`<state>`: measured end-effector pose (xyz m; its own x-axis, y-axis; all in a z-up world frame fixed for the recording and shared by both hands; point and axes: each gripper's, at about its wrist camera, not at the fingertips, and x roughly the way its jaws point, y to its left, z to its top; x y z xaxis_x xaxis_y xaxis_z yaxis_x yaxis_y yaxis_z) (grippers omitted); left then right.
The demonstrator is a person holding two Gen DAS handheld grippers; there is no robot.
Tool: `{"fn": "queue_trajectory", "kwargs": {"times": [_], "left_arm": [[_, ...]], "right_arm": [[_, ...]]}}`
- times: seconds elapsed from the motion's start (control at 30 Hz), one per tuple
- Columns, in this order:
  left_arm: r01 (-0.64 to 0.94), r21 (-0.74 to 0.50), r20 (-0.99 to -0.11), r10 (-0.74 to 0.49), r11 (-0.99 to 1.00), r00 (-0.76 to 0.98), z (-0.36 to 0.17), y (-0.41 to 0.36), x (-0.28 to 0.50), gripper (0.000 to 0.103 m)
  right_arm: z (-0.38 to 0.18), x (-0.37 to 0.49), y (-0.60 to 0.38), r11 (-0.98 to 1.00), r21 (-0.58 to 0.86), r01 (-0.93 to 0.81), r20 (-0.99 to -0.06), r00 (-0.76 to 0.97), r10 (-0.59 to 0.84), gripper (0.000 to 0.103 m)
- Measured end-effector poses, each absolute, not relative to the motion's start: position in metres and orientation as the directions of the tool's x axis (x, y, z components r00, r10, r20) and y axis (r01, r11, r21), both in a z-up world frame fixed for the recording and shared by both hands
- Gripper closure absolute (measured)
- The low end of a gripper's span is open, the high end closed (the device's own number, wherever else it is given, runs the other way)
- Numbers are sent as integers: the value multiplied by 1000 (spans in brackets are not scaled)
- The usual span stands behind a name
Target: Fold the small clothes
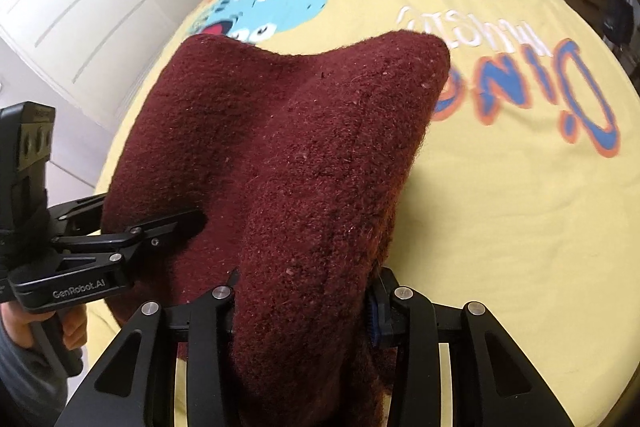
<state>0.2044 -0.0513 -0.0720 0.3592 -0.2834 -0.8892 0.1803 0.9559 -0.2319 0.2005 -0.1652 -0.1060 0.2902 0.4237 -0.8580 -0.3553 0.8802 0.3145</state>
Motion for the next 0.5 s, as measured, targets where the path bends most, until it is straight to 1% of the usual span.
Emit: {"fn": "queue_trajectory", "kwargs": {"times": [0.13, 0.17, 0.23, 0.27, 0.3, 0.33, 0.37, 0.4, 0.47, 0.5], "left_arm": [[123, -217, -904, -247, 968, 350, -100, -26, 190, 59], [109, -218, -909, -243, 970, 338, -114, -22, 186, 58], [90, -226, -916, -243, 970, 320, -129, -13, 180, 55], [78, -231, -914, -244, 970, 324, -135, -10, 176, 51], [71, -233, -911, -243, 970, 333, -136, -8, 175, 45], [63, -228, -910, -236, 972, 342, -136, -7, 174, 42], [58, -210, -914, -218, 976, 343, -135, -9, 173, 38], [57, -193, -918, -201, 980, 341, -133, -11, 175, 36], [46, -172, -925, -177, 984, 337, -130, -8, 175, 32], [35, -167, -929, -169, 985, 330, -129, -8, 175, 30]], "right_arm": [[-145, 195, -138, 904, 281, -323, -894, 256, 369, 61], [-154, 192, -135, 911, 265, -317, -900, 256, 352, 61], [-163, 196, -137, 913, 284, -292, -896, 258, 361, 54], [-164, 198, -137, 913, 296, -280, -895, 255, 368, 53], [-165, 203, -145, 913, 307, -268, -894, 249, 373, 48], [-165, 206, -145, 914, 308, -264, -895, 245, 372, 44], [-164, 205, -151, 916, 304, -263, -897, 245, 368, 42], [-162, 205, -152, 919, 293, -266, -899, 251, 359, 37], [-155, 194, -163, 924, 268, -274, -901, 269, 341, 31], [-149, 195, -164, 930, 248, -272, -902, 285, 324, 25]]}}
